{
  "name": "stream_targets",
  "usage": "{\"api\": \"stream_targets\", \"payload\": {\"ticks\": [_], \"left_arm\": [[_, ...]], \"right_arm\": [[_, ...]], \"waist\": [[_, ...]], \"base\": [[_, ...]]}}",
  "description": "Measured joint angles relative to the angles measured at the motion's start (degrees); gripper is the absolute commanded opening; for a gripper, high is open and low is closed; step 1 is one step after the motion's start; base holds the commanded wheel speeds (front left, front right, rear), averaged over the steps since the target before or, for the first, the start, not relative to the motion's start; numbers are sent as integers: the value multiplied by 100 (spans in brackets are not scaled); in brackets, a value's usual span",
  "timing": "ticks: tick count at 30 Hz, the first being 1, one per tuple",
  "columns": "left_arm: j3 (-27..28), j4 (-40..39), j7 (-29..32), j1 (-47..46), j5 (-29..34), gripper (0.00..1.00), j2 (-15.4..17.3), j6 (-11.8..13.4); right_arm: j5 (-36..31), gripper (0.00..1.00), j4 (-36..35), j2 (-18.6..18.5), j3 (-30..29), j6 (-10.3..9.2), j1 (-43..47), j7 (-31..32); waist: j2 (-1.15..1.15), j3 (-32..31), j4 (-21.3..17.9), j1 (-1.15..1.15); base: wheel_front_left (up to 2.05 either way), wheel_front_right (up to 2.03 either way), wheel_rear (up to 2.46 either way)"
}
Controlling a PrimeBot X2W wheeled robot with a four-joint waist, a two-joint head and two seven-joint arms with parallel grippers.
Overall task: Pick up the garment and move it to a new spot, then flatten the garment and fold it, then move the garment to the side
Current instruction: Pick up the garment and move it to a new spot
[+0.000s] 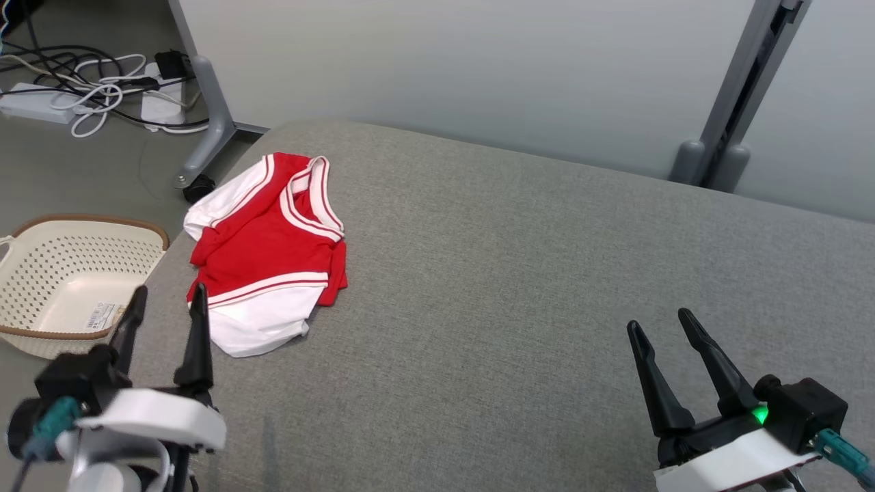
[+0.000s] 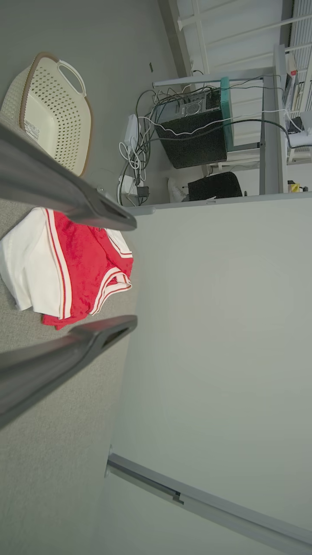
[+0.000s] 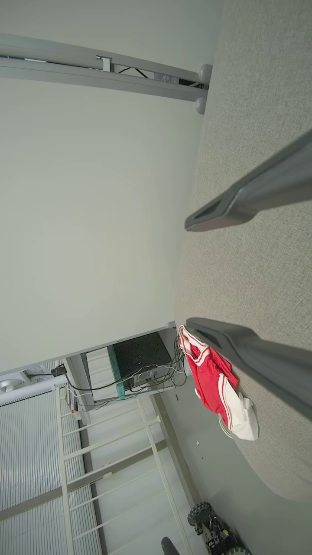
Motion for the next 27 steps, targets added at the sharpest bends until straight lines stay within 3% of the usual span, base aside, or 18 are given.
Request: {"api": "stream_targets", "payload": {"ticks": [4, 13, 20, 27], "left_arm": [[110, -19, 788, -568, -199, 100, 361, -119], [309, 877, 2684, -2095, -733, 100, 1081, -299], [416, 1957, 3450, -3083, -976, 100, 1545, -422], [550, 3145, 3567, -3645, -1050, 100, 1819, -420]], "right_arm": [[57, 100, -59, -87, 105, 0, -193, -9], [118, 100, -76, -103, 185, 0, -595, -77], [116, 100, -165, -127, 199, 0, -875, -100], [108, 100, -283, -224, 127, 0, -1256, -108]], "waist": [[0, 126, -160, 0], [0, 411, -729, 0], [0, 821, -1179, 0], [0, 1400, -1583, 0]], "base": [[0, 0, 0], [0, 0, 0], [0, 0, 0], [0, 0, 0]]}}
